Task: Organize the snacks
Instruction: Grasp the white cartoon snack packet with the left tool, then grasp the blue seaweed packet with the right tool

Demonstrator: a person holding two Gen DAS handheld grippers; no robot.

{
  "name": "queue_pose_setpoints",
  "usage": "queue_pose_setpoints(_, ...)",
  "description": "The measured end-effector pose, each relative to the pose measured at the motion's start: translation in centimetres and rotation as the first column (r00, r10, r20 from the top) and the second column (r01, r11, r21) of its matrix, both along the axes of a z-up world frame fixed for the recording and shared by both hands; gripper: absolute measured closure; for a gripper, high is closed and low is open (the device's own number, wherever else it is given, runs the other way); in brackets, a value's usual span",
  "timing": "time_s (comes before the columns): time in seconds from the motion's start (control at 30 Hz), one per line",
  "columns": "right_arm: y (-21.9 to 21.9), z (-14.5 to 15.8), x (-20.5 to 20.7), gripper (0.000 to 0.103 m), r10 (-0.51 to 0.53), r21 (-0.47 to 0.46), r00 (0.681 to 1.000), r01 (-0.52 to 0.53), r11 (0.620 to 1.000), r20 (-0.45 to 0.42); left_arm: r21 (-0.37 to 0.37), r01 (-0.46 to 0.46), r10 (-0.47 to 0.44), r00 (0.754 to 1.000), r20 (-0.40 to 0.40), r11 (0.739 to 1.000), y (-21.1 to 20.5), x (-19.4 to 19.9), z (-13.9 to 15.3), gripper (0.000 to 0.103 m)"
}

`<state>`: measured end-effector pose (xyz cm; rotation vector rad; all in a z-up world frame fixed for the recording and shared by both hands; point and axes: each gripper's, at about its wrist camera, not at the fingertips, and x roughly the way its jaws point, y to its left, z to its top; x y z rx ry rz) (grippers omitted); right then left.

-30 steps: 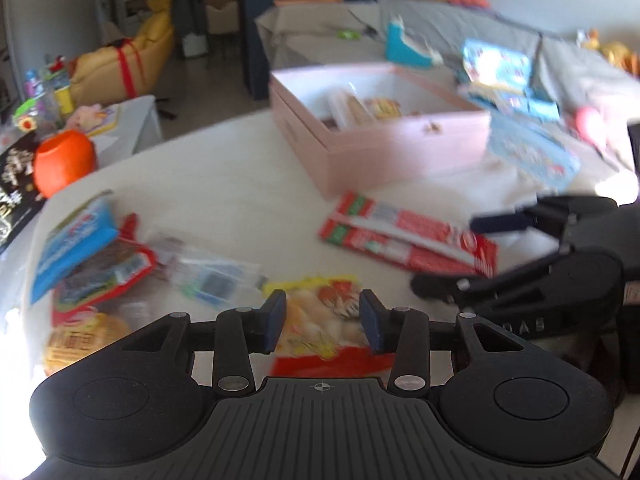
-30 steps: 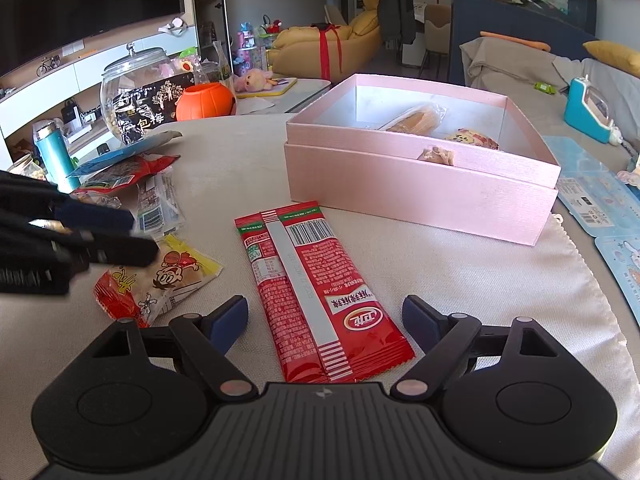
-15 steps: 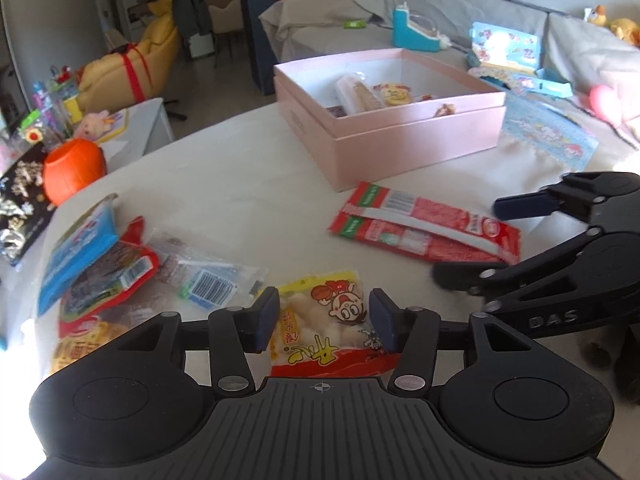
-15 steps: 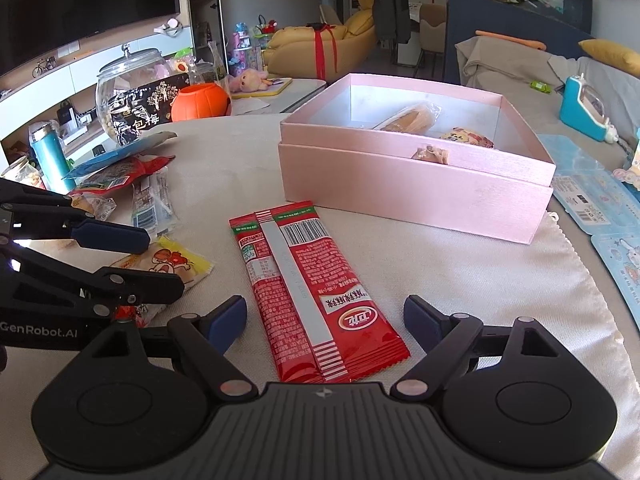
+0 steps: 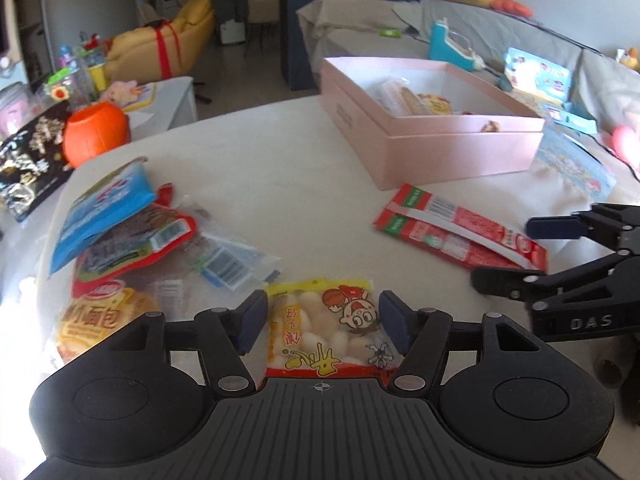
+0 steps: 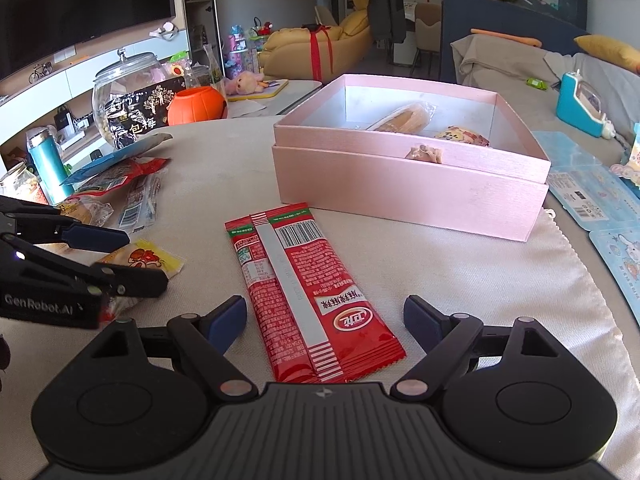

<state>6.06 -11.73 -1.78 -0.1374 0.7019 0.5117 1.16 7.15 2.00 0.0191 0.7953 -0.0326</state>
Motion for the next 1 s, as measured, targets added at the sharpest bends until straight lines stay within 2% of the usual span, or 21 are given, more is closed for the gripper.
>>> queue_pose_setpoints(0.2, 0.1, 0.0, 0.0, 0.013, 0.009, -0.004, 1.0, -0.009, 1.0, -0.004, -0.013, 0.027, -0.028, 0.999, -0.02, 1.0, 0.2, -1.0, -0.2, 0.038)
queue_pose_setpoints(0.3, 0.2, 0.0, 0.0, 0.012, 0.016, -0.005, 1.0, -0.016, 1.0, -0.007, -0.092, 0.04, -0.039, 0.999, 0.008, 0.995, 1.1, -3.5, 0.0, 0.041)
queue_pose_setpoints(0.33, 0.2, 0.0, 0.0, 0.011, 0.018, -0.005, 1.0, -0.018, 1.0, -0.009, -0.115, 0.032, -0.03, 0.999, 0.022, 0.993, 1.5, -4.5, 0.1, 0.041)
queue_pose_setpoints(0.47, 0.7, 0.3, -0.1, 0.011, -0.002, -0.032, 1.0, 0.002, 0.999, -0.007, -0.119, -0.044, 0.054, 0.995, 0.086, 0.992, 3.9, -8.6, 1.5, 0.041)
queue_pose_setpoints(0.57, 2.4, 1.5, -0.3, 0.011, 0.061, -0.023, 0.998, -0.062, 0.998, -0.018, -0.168, -0.124, 0.146, 0.982, 0.122, 0.978, 6.7, -10.6, 2.7, 0.041)
queue_pose_setpoints(0.67, 5.9, 3.7, -0.6, 0.011, 0.146, -0.025, 0.989, -0.146, 0.989, 0.009, -0.172, -0.243, 0.267, 0.955, 0.132, 0.955, 9.1, -11.6, 3.3, 0.041)
queue_pose_setpoints(0.73, 9.0, 5.5, -0.3, 0.011, 0.201, -0.019, 0.979, -0.201, 0.979, 0.012, -0.177, -0.293, 0.316, 0.941, 0.118, 0.939, 10.5, -11.7, 3.2, 0.041)
queue_pose_setpoints(0.87, 16.2, 8.1, 1.9, 0.011, 0.302, 0.047, 0.952, -0.299, 0.953, -0.055, -0.203, -0.307, 0.329, 0.94, 0.086, 0.93, 11.8, -11.5, 2.1, 0.041)
queue_pose_setpoints(1.0, 25.4, 8.3, 5.2, 0.011, 0.283, 0.015, 0.955, -0.283, 0.959, -0.091, -0.193, -0.31, 0.325, 0.944, 0.05, 0.931, 11.9, -11.2, 1.1, 0.041)
